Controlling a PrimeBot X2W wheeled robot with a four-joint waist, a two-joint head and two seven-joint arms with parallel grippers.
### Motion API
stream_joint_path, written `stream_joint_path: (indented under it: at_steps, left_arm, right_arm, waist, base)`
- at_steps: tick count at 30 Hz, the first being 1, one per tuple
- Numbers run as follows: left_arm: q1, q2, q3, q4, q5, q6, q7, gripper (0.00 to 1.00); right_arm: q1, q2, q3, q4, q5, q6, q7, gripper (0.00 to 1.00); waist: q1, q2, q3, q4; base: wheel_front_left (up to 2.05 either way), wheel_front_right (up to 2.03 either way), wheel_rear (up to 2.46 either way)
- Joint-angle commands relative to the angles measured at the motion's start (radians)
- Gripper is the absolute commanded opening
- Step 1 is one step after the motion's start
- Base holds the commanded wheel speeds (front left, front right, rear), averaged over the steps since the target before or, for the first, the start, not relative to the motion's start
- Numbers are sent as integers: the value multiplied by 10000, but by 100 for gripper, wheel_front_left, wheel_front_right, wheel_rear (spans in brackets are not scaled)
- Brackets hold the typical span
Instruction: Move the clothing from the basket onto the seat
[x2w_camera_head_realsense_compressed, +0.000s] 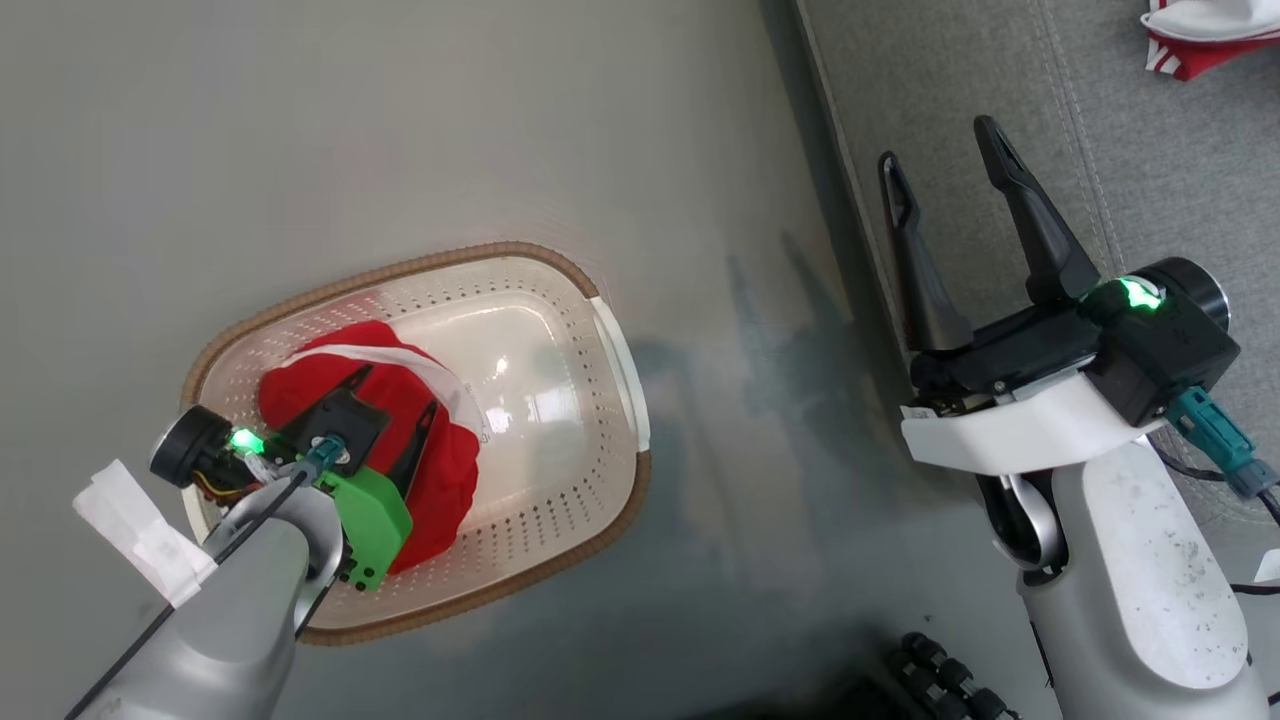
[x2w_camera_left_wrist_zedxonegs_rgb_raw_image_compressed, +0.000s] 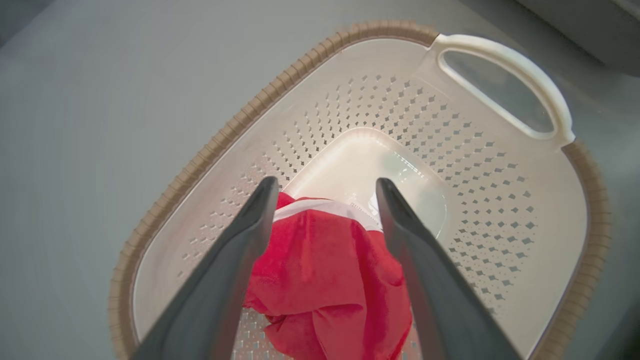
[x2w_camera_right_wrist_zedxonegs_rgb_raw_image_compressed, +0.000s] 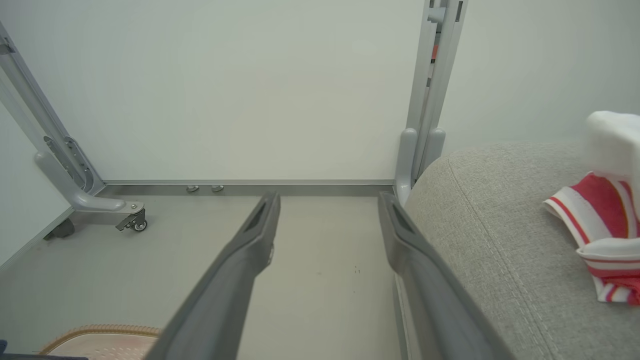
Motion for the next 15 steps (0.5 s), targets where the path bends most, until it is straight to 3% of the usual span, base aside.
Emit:
stream_joint_path:
  at_steps: [1,15]
  left_arm:
    - [-345,126,-71,187,7,-23,-9,100]
    - [-1386,121,-1350,2400,-37,-23,-9,100]
  right_arm:
    - [-179,-24,29,-90,66,-11,-19,100]
    - [-493,-26,-3,-479,153,-11,-19,100]
  waist:
    - [-1,85,581,-284]
    - [-1,85,1701,-570]
  base:
    - [0,0,0]
    - [0,0,0]
